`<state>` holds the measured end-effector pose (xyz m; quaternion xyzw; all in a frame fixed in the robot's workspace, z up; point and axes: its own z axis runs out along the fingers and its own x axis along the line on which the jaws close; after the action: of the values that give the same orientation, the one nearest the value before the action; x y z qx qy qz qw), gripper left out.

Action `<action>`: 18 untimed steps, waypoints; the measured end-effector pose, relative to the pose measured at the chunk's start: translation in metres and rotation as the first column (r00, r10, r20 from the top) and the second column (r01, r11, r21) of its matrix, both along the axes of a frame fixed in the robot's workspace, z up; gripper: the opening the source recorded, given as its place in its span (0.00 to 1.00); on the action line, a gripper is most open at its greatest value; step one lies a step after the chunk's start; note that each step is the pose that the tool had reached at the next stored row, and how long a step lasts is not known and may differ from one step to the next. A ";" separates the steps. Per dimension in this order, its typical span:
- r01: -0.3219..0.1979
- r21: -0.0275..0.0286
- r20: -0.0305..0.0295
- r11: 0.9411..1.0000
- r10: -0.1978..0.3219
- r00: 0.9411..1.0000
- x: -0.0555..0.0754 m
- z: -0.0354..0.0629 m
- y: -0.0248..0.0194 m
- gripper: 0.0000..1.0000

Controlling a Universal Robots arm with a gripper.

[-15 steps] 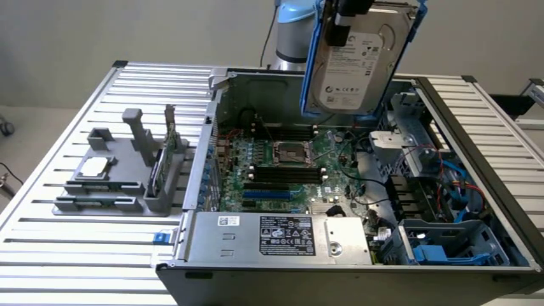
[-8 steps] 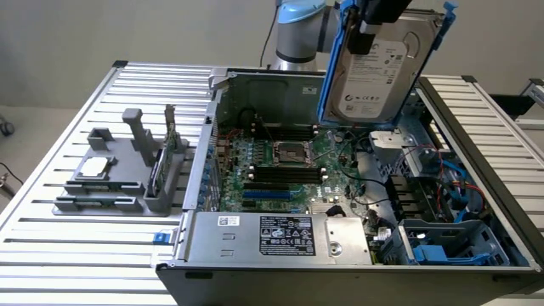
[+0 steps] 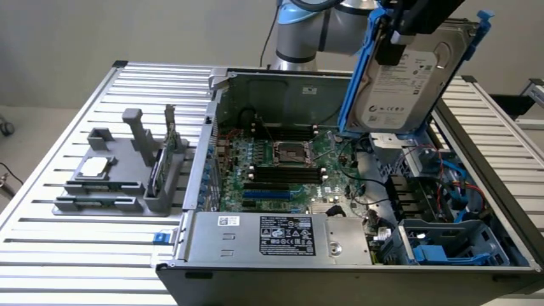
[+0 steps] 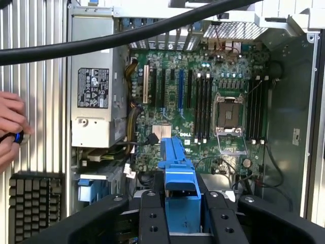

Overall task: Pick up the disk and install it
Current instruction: 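Pick up the disk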

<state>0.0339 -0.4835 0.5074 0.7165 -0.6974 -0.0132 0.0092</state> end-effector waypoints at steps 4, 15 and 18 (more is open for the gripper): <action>0.000 0.000 0.000 1.000 0.000 1.000 0.013 0.0000 -0.0105 0.33; 0.000 0.000 0.000 1.000 0.000 1.000 0.046 0.0000 -0.0382 0.33; 0.000 0.000 0.000 1.000 0.000 1.000 0.054 -0.0001 -0.0467 0.33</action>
<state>0.0874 -0.5302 0.5073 0.7165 -0.6974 -0.0132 0.0092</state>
